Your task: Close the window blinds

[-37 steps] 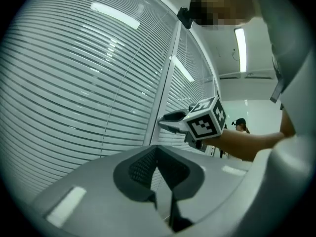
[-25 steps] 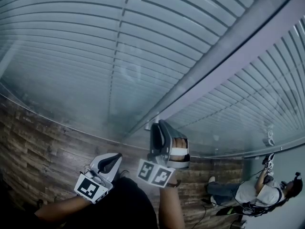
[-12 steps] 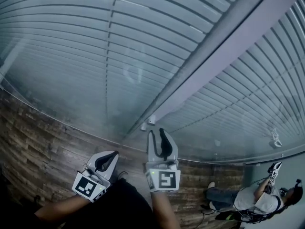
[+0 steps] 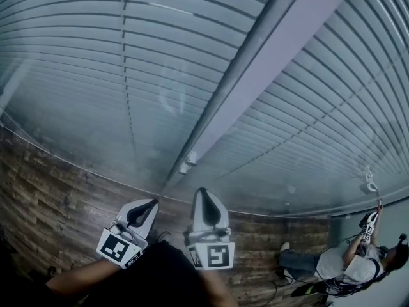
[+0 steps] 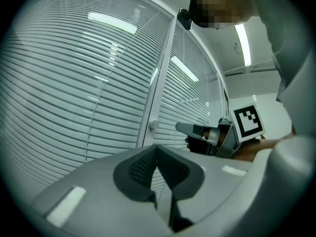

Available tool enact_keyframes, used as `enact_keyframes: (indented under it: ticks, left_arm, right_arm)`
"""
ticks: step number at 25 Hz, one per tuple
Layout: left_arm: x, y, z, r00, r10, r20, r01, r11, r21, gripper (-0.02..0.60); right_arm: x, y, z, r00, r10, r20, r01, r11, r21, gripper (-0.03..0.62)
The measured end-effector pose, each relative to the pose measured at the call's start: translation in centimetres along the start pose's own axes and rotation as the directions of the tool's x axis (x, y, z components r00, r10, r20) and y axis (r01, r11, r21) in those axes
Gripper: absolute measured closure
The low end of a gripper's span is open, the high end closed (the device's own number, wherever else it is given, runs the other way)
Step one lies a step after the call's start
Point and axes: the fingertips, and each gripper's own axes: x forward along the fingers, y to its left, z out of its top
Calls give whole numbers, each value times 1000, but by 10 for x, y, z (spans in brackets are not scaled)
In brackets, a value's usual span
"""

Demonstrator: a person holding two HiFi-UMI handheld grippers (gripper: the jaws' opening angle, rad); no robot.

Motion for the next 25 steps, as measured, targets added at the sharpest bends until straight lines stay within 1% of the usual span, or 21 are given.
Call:
enact_keyframes:
  ticks: [5, 8, 11, 14, 19, 25]
  left_arm:
    - [17, -8, 8, 1000, -26, 9, 26, 999, 21, 583]
    - [21, -8, 6, 999, -34, 9, 34, 999, 13, 583]
    - [25, -7, 7, 999, -33, 13, 33, 999, 6, 583]
    - [22, -8, 4, 1000, -30, 8, 30, 1000, -4, 583]
    - [21, -9, 1, 1000, -21, -1, 21, 1000, -16, 583]
    - [19, -13, -7, 999, -34, -23, 33, 999, -31, 583]
  right_arm:
    - [-9, -12, 7, 1000, -24, -3, 24, 999, -38, 594]
    - [-11, -16, 5, 999, -39, -12, 38, 998, -59, 594]
    - [-11, -20, 0, 998, -52, -28, 50, 997, -53, 594]
    - [-15, -20, -4, 998, -52, -45, 49, 998, -48, 594]
    - [-19, -17, -3, 996, -60, -61, 56, 996, -68, 594]
    - [-19, -10, -8, 996, -45, -75, 39, 996, -82, 594]
